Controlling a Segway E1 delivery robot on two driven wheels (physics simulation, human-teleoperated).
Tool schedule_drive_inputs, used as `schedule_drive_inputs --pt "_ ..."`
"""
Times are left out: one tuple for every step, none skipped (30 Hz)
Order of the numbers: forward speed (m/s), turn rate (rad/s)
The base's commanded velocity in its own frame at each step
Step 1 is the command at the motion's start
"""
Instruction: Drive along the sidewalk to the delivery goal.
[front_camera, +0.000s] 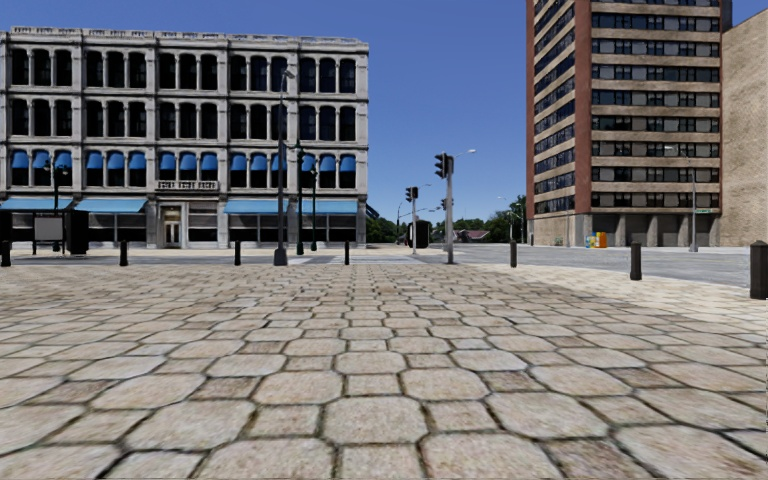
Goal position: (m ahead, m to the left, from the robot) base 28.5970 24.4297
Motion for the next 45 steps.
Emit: schedule_drive_inputs --pt "2.00 0.17" --pt "2.00 0.18" --pt "2.00 0.18" --pt "2.00 0.18" --pt "2.00 0.17" --pt "2.00 0.13" --pt "2.00 0.09" --pt "2.00 0.09" --pt "2.00 0.04" --pt "2.00 0.03" --pt "2.00 0.03" --pt "2.00 0.03" --pt "2.00 0.01" --pt "2.00 0.00" --pt "2.00 0.00" --pt "2.00 0.00" --pt "2.00 0.00" --pt "2.00 0.10" --pt "2.00 0.10" --pt "2.00 0.18" --pt "2.00 0.20" --pt "2.00 0.17" --pt "2.00 0.17" --pt "2.00 0.07" --pt "2.00 0.00" --pt "2.00 0.00" --pt "2.00 0.00" --pt "2.00 0.00" --pt "2.00 0.00" --pt "2.00 0.00" --pt "2.00 0.00" --pt "2.00 0.00" --pt "2.00 0.00" --pt "2.00 0.00" --pt "2.00 0.00" --pt "2.00 0.00" --pt "2.00 0.00" --pt "2.00 0.00" --pt "2.00 0.00" --pt "2.00 -0.01" --pt "2.00 -0.36" --pt "2.00 -0.40" --pt "2.00 -0.40" --pt "2.00 -0.40" --pt "2.00 -0.32"
